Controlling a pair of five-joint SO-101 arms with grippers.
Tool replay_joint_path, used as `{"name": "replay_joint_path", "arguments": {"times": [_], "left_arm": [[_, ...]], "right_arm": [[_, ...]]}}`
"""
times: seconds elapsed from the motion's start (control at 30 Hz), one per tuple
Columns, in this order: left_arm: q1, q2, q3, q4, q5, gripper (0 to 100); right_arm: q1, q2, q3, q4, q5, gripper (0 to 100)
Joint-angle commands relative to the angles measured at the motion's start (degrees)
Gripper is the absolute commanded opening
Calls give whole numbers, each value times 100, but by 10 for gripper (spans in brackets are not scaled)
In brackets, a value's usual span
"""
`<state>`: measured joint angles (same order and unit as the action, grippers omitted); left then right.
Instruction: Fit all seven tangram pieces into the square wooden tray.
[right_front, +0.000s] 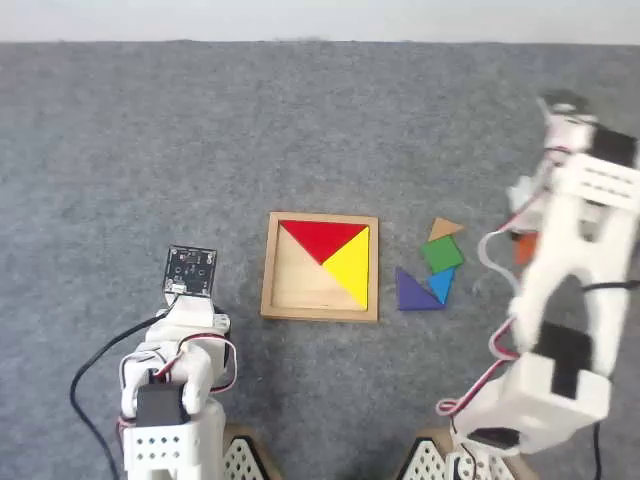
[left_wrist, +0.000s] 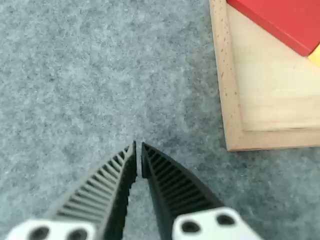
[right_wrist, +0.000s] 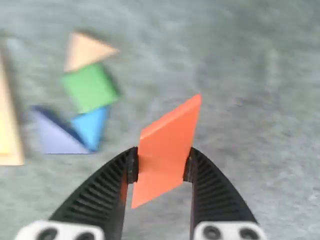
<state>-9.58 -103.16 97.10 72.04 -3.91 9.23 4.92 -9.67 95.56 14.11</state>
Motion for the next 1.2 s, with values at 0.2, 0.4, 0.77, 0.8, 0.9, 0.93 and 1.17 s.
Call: {"name": "replay_joint_path", "arguments": {"times": [0.2, 0.4, 0.77, 0.8, 0.9, 0.93, 1.17], "left_arm": [[26, -97, -57, 18, -9, 21], [26, -97, -57, 18, -9, 21], [26, -97, -57, 18, -9, 21], [26, -97, -57, 18, -9, 21], [26, -97, -57, 18, -9, 21], [26, -97, -57, 18, -9, 21], [26, -97, -57, 18, -9, 21]], "right_arm": [[-2756, -277, -79, -75, -1503, 72], [-3486, 391, -70, -470, -2101, 72], [-4303, 1578, -70, -1455, -2312, 52], [-4382, 1543, -70, -1455, -2312, 59], [-4567, 1499, -70, -1587, -1916, 53], [-4611, 1499, -70, -1675, -1767, 49], [-4699, 1481, -70, -1763, -1319, 48]]}}
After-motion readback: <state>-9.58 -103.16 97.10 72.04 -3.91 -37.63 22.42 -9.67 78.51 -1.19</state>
